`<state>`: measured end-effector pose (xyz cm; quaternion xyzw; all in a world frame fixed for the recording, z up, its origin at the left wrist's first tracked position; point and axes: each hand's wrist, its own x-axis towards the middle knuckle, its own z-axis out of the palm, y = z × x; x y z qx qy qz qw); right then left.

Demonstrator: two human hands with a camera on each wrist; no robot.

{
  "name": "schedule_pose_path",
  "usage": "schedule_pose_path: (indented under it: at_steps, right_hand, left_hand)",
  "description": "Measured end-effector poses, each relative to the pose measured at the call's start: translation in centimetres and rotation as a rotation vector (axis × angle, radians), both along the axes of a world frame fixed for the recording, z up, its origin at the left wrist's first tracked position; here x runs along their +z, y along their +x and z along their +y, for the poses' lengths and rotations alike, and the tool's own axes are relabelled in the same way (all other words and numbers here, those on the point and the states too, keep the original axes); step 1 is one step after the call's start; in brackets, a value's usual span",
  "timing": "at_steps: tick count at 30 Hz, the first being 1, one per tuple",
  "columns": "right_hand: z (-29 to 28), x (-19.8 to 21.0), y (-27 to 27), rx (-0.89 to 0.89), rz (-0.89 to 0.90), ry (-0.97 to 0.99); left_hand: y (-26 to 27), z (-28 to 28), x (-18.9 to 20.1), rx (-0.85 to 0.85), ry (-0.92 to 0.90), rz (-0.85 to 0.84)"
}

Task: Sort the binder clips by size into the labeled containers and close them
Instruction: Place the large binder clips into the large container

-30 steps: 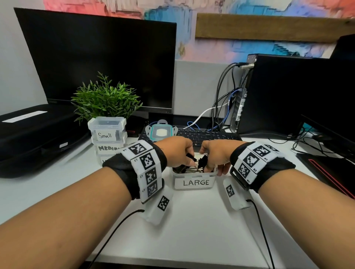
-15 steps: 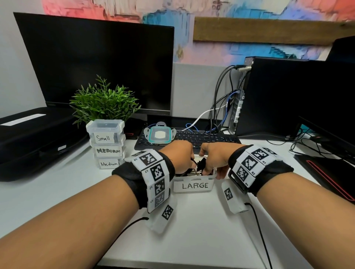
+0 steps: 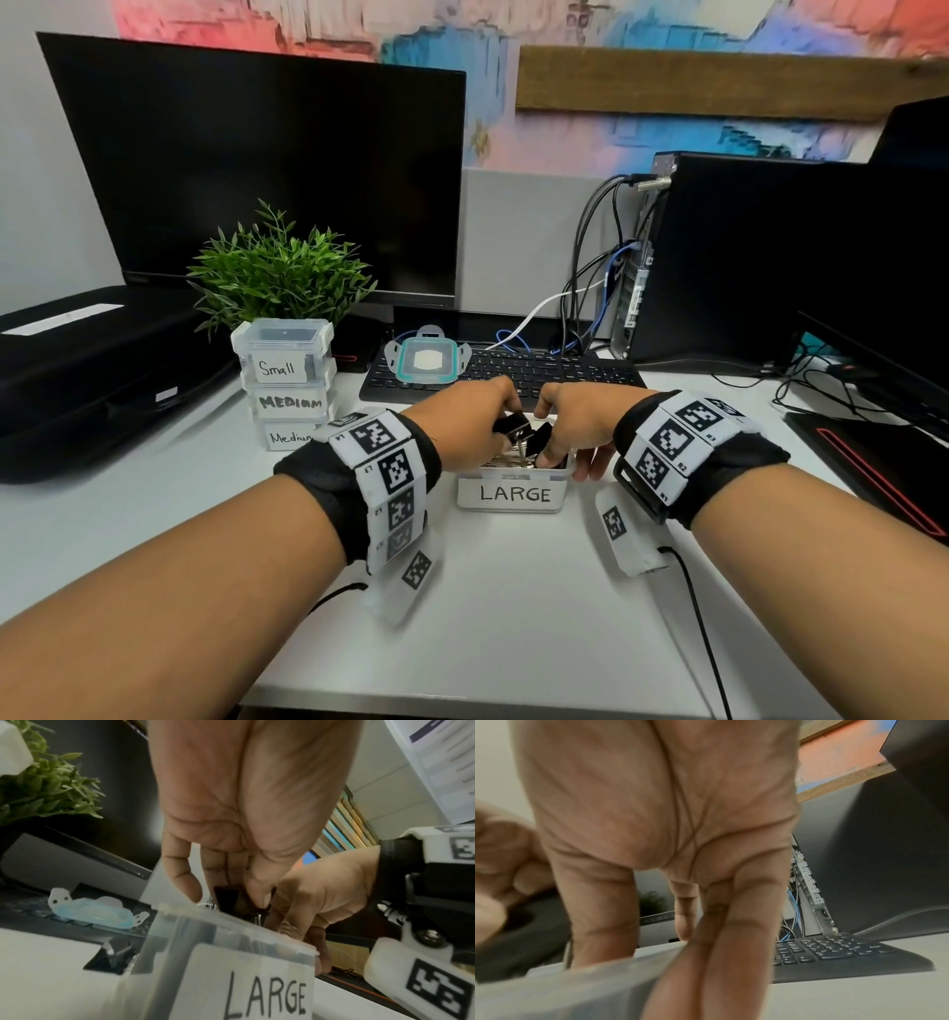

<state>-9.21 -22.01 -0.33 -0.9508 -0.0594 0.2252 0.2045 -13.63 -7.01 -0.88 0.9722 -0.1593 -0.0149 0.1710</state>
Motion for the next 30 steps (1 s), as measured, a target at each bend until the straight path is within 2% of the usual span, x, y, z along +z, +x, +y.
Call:
schedule_pose_path:
  at_steps: [5,12,16,21,30]
  right_hand:
    - [-0.1,0.0,0.2,-0.002,0.011,0.016]
    - [-0.2,-0.1,0.2,-0.003,0.008,0.022]
    - [-0.3,-0.1,0.1,-0.006,0.010,0.033]
    - [-0.4,-0.1,0.1,-0.006,0.014,0.046]
    - [-0.6,-0.1,0.2,-0.003,0.026,0.056]
  left_hand:
    - [0.3,0.2,1.1,-0.068,0.061,-0.082]
    - [0.4,-0.4,0.4,-0.157,0.136,-0.011]
    - [0.4,-1.3,-0.1,-0.186,0.269,0.032]
    - [-0.2,-2.2,1.0,-0.197,0.438,0.050]
    - [-0.1,-0.1,1.5,-0.148,0.303,0.088]
